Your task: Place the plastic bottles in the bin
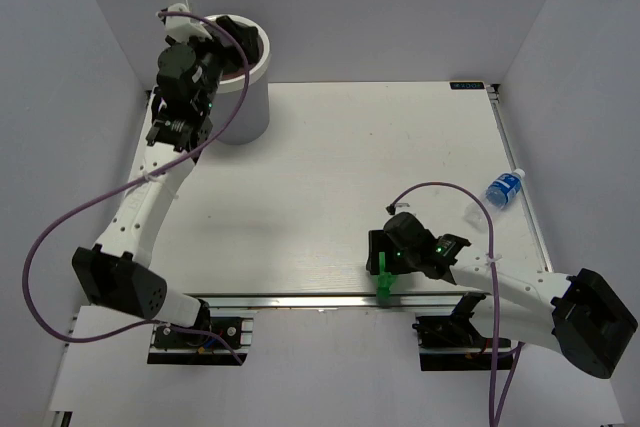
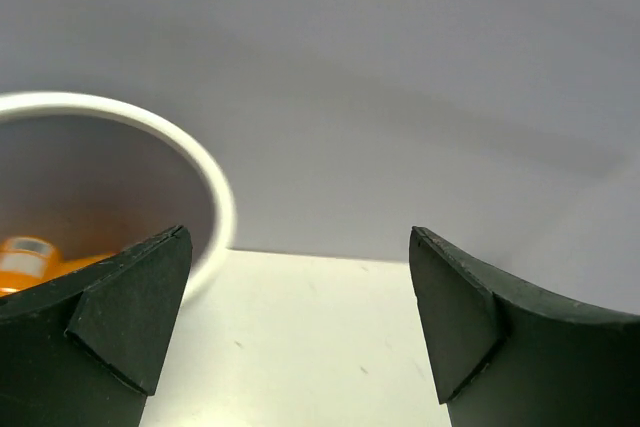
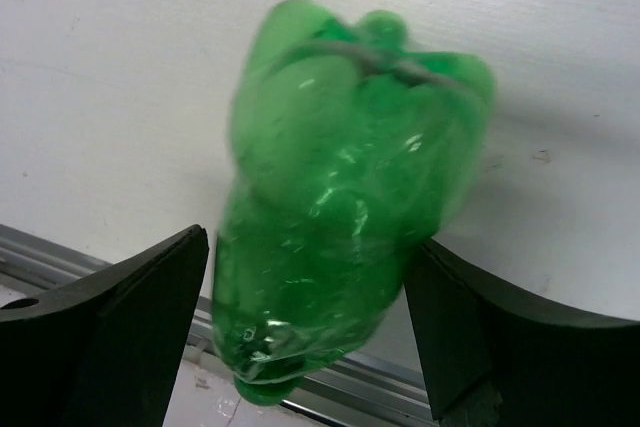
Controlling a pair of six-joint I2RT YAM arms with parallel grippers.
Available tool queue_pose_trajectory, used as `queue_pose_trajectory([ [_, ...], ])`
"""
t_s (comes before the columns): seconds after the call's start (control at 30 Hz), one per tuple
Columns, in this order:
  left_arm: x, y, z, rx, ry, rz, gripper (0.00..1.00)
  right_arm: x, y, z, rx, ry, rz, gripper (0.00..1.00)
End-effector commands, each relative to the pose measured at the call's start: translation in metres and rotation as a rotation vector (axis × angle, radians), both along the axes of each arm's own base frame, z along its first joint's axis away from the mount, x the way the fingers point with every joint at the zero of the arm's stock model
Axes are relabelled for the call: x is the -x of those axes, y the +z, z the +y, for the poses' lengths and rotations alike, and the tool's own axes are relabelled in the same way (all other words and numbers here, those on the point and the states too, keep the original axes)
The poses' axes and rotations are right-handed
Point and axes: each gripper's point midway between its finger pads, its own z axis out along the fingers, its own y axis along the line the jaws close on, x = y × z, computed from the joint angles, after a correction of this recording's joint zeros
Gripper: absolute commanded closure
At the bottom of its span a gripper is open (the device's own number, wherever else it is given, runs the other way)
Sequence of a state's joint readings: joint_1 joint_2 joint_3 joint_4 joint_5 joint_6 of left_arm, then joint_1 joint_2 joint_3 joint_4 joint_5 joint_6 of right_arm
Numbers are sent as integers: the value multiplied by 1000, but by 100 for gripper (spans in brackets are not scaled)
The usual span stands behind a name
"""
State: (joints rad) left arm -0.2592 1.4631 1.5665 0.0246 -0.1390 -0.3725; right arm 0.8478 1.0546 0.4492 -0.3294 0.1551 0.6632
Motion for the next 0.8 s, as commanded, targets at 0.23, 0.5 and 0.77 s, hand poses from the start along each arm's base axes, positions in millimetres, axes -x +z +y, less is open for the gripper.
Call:
queue_pose_trajectory([
  [0.23,86,-145,-110,22,-480,313,2,-21,36,35,-92,109,-206,54],
  [0.5,148,-233,-172,124,-805,528,2,-49,107,90,-254,385,-528,55],
  [0.77,184,-246,-194,158,-923,566,2,-77,140,132,-300,458,-636,57],
])
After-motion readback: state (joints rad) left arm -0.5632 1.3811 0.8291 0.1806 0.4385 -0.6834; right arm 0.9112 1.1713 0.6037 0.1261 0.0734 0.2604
